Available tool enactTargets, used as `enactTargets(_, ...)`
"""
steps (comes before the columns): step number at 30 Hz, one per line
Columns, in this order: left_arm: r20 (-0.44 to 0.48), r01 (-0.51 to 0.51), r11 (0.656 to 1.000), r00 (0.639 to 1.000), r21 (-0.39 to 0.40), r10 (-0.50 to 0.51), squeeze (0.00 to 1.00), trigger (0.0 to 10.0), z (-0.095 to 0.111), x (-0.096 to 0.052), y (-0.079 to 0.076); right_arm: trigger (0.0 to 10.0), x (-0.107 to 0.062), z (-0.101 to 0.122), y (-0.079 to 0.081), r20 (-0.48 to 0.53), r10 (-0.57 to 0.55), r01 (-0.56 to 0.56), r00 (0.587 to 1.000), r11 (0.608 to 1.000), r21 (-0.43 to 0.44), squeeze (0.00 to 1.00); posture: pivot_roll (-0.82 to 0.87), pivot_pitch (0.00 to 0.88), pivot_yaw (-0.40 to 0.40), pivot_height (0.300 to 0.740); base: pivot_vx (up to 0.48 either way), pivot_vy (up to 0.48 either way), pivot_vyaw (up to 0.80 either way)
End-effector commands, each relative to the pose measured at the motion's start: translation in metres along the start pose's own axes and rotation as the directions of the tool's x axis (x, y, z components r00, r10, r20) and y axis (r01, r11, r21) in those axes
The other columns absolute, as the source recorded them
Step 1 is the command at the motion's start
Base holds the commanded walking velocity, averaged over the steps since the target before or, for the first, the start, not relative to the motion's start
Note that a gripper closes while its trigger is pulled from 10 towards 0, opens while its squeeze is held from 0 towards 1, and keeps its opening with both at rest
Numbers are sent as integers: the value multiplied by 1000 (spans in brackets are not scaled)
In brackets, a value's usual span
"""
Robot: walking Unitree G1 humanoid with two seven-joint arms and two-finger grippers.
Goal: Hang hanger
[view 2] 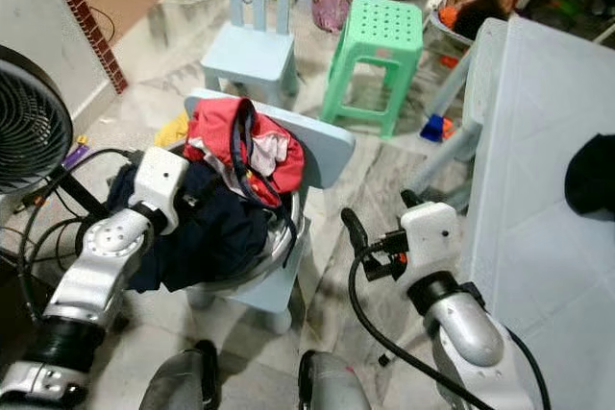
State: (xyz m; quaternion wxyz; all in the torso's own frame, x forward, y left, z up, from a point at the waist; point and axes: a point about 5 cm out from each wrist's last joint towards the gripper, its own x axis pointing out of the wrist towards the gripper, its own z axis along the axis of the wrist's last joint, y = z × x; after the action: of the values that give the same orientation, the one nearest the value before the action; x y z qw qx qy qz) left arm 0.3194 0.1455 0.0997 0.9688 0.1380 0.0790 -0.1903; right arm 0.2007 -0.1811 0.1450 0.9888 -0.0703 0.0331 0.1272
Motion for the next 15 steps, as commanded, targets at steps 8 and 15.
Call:
enactTargets(8, -13, -72, 996, 997, 58, 73, 0, 0, -13, 19, 14, 10000, -26, 3, 8, -85, 111, -107, 990, 993, 47, 0, -233, 301, -121, 740, 0, 0, 0)
enactTargets(15, -10, -118, 989, 993, 85, 119, 0, 0, -18, 24, 21, 10000, -46, -4, 11, -163, 190, -178, 968, 980, 85, 0, -257, 288, -129, 740, 0, 0, 0)
